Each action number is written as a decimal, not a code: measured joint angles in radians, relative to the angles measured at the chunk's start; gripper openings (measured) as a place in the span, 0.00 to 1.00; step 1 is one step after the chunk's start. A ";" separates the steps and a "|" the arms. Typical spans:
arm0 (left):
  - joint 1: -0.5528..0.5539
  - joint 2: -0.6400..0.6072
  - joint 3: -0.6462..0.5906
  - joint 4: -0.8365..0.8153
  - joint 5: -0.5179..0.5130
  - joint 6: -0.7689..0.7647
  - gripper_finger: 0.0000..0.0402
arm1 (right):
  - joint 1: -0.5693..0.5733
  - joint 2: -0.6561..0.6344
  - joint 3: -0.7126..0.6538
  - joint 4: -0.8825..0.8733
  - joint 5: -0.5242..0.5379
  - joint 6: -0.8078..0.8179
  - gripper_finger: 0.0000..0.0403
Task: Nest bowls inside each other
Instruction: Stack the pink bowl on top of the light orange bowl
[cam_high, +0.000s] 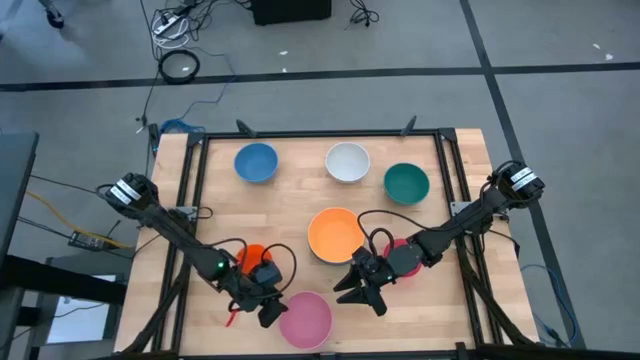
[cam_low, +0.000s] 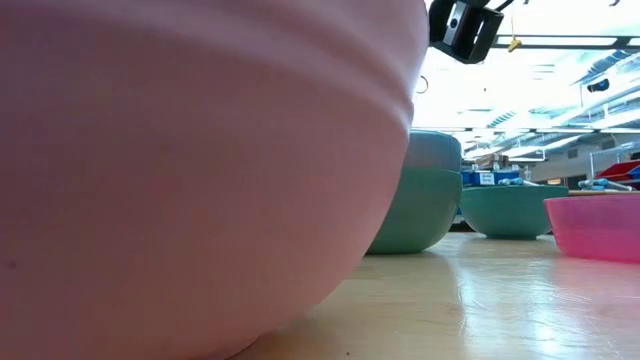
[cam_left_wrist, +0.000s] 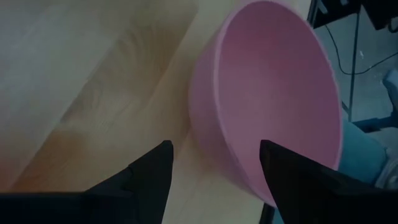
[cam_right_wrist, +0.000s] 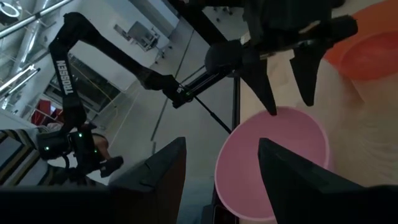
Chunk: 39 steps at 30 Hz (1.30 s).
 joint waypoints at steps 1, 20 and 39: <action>0.000 0.012 0.000 0.015 0.001 0.000 0.62 | 0.000 0.000 0.000 0.000 0.000 0.000 0.48; 0.005 0.044 0.000 0.052 -0.038 0.020 0.44 | 0.000 0.000 0.000 0.004 0.001 -0.017 0.48; 0.005 0.184 0.001 0.251 -0.023 0.019 0.24 | 0.000 0.000 0.000 0.012 0.005 -0.018 0.48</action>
